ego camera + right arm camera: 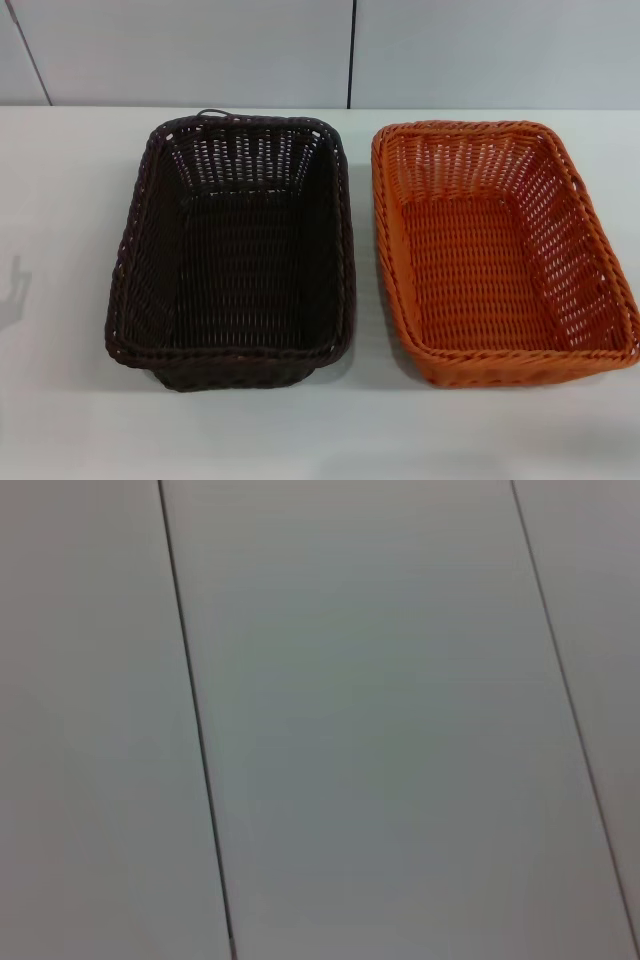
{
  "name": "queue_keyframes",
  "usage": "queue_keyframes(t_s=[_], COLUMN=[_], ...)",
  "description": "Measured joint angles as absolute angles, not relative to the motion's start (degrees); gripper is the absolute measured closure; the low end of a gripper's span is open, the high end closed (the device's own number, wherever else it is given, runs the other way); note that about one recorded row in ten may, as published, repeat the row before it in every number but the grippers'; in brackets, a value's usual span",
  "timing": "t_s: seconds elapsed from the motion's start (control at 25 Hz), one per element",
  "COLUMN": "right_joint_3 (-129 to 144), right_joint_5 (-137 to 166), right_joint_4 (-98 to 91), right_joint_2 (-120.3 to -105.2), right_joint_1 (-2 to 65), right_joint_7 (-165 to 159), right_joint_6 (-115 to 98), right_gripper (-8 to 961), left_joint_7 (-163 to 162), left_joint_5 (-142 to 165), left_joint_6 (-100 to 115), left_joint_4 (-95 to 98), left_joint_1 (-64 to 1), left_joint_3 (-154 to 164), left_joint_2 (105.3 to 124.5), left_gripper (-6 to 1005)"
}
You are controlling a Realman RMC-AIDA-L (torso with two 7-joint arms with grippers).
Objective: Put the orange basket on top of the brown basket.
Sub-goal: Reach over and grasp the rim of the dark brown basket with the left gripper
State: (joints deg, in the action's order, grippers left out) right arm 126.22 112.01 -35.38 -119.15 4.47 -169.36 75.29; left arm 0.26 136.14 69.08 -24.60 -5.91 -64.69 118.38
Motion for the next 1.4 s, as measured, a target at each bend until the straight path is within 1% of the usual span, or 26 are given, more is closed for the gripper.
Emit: queue_keyframes(t_s=[0.36, 0.44, 0.52, 0.56, 0.6, 0.64, 0.68, 0.76, 0.84, 0.88, 0.92, 1.0, 1.08, 1.16, 1.2, 1.24, 1.32, 1.36, 1.4], right_joint_3=[127.2, 127.2, 127.2, 127.2, 127.2, 127.2, 127.2, 127.2, 127.1, 127.1, 127.0, 126.9, 126.9, 126.8, 126.7, 126.7, 126.7, 126.7, 126.7], right_joint_5=[111.9, 111.8, 111.8, 111.8, 111.8, 111.8, 111.8, 111.8, 111.8, 111.8, 111.8, 111.8, 111.7, 111.7, 111.7, 111.7, 111.7, 111.7, 111.6], right_joint_4=[-34.9, -34.9, -34.9, -34.9, -35.0, -35.0, -35.0, -35.0, -35.0, -35.0, -35.0, -34.9, -34.8, -34.6, -34.4, -34.2, -34.0, -33.9, -33.5], right_joint_2=[-119.10, -119.09, -119.06, -119.04, -118.99, -118.99, -118.98, -118.94, -118.86, -118.84, -118.83, -118.82, -118.82, -118.82, -118.83, -118.82, -118.82, -118.82, -118.83], right_joint_1=[4.6, 4.7, 4.9, 5.0, 5.0, 5.0, 5.1, 5.2, 5.2, 5.2, 5.3, 5.3, 5.4, 5.4, 5.6, 5.7, 6.0, 6.1, 6.3], right_joint_7=[-169.4, -169.4, -169.4, -169.4, -169.4, -169.4, -169.4, -169.4, -169.4, -169.4, -169.4, -169.4, -169.4, -169.4, -169.4, -169.4, -169.4, -169.4, -169.4], right_joint_6=[75.5, 75.4, 75.3, 75.2, 75.2, 75.2, 75.1, 74.8, 74.3, 74.1, 73.9, 73.5, 72.9, 72.7, 72.3, 71.9, 71.1, 70.8, 70.6], right_gripper=[274, 274, 274, 274, 274, 273, 273, 273, 273, 273, 273, 273, 273, 273, 273, 273, 273, 273, 274], left_joint_7=[0.2, 0.1, -0.3, -0.5, -0.6, -0.6, -0.6, -0.6, -0.7, -0.6, -0.6, 0.0, 2.0, 7.2, 10.1, 13.6, 18.2, 19.7, 19.0], left_joint_5=[136.1, 136.2, 136.3, 136.2, 136.4, 136.4, 136.8, 139.6, 141.6, 143.6, 145.0, 148.3, 149.4, 149.6, 149.7, 149.8, 150.0, 150.0, 150.1], left_joint_6=[69.1, 68.6, 65.6, 63.2, 55.9, 55.9, 52.8, 38.5, 30.4, 22.2, 16.2, 0.1, -11.8, -26.3, -32.3, -39.2, -48.3, -52.7, -57.1], left_joint_4=[-24.7, -25.4, -27.7, -29.8, -37.5, -37.5, -41.3, -56.4, -63.2, -69.3, -73.9, -83.7, -89.9, -96.6, -98.8, -101.2, -104.1, -105.4, -106.3], left_joint_1=[-5.8, -5.8, -5.7, -5.5, -4.1, -4.1, -3.4, -0.4, 0.7, 1.7, 2.3, 3.2, 3.3, 2.5, 1.9, 1.1, -0.5, -1.6, -3.9], left_joint_3=[-64.5, -63.9, -63.5, -63.4, -63.8, -63.8, -64.1, -67.3, -69.7, -72.1, -74.0, -78.5, -81.4, -84.9, -86.6, -88.8, -91.8, -92.6, -92.1], left_joint_2=[118.39, 118.22, 117.43, 116.62, 113.75, 113.75, 112.40, 107.73, 106.16, 105.25, 104.81, 105.19, 106.46, 109.54, 111.45, 114.09, 117.43, 118.26, 117.96], left_gripper=[198, 198, 198, 198, 198, 198, 198, 200, 202, 203, 203, 203, 203, 203, 203, 203, 203, 203, 203])
